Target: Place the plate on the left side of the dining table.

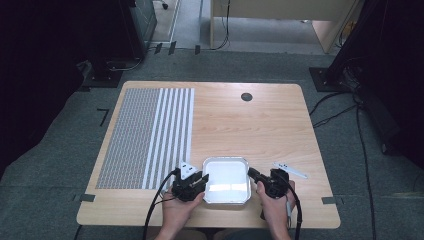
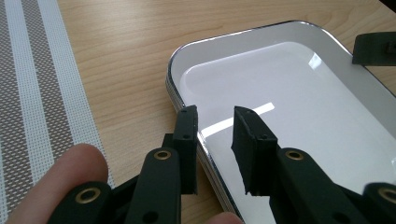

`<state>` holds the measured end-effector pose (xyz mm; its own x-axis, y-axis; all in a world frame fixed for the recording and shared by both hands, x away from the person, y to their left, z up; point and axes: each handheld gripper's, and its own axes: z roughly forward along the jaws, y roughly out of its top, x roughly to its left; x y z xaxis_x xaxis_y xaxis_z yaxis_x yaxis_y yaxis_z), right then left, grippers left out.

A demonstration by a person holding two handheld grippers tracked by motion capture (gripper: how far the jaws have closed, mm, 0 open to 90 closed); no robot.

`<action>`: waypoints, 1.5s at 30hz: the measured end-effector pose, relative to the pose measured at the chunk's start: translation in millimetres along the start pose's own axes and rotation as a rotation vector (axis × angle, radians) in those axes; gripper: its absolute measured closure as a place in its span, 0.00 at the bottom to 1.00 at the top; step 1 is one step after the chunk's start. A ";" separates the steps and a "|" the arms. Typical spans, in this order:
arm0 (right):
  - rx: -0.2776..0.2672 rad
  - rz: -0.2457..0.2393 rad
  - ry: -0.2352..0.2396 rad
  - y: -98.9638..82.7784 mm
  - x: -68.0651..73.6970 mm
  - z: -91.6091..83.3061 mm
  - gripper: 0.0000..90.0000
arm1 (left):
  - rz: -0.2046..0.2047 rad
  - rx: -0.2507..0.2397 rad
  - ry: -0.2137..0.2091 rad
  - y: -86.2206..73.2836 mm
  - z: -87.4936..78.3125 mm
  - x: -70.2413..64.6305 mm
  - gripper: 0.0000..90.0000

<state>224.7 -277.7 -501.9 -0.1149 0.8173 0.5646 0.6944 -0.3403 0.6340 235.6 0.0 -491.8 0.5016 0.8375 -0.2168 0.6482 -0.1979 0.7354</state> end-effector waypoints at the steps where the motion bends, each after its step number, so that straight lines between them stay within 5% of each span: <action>1: -0.002 0.004 0.008 0.1 0.3 -0.5 0.98 | 0.003 0.001 0.002 0.1 0.2 -0.1 0.79; 12: 0.001 -0.040 -0.070 -5.6 10.9 2.8 0.97 | 0.019 -0.006 0.015 0.7 0.8 -1.3 0.81; 20: -0.034 0.045 -0.079 -0.4 11.4 -7.4 1.00 | 0.021 -0.012 -0.012 2.9 -1.7 1.9 0.72; 30: -0.056 0.025 -0.114 5.8 4.2 -18.5 0.97 | 0.017 -0.022 -0.030 4.3 -4.3 -0.5 0.68; 36: -0.097 -0.081 -0.132 13.2 9.7 -22.9 0.91 | 0.038 -0.009 -0.039 2.5 -2.4 -6.6 0.71; 40: 0.002 -0.163 -0.142 31.8 9.2 -6.7 0.87 | 0.039 0.001 -0.047 1.8 -2.2 -10.5 0.71; 45: 0.030 -0.180 -0.193 33.8 9.0 2.1 0.88 | 0.057 0.009 -0.037 -0.9 -2.4 -16.2 0.71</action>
<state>248.7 -280.8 -476.5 -0.1029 0.9380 0.3309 0.6963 -0.1696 0.6975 225.5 -12.2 -487.4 0.5587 0.8052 -0.1988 0.6233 -0.2494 0.7411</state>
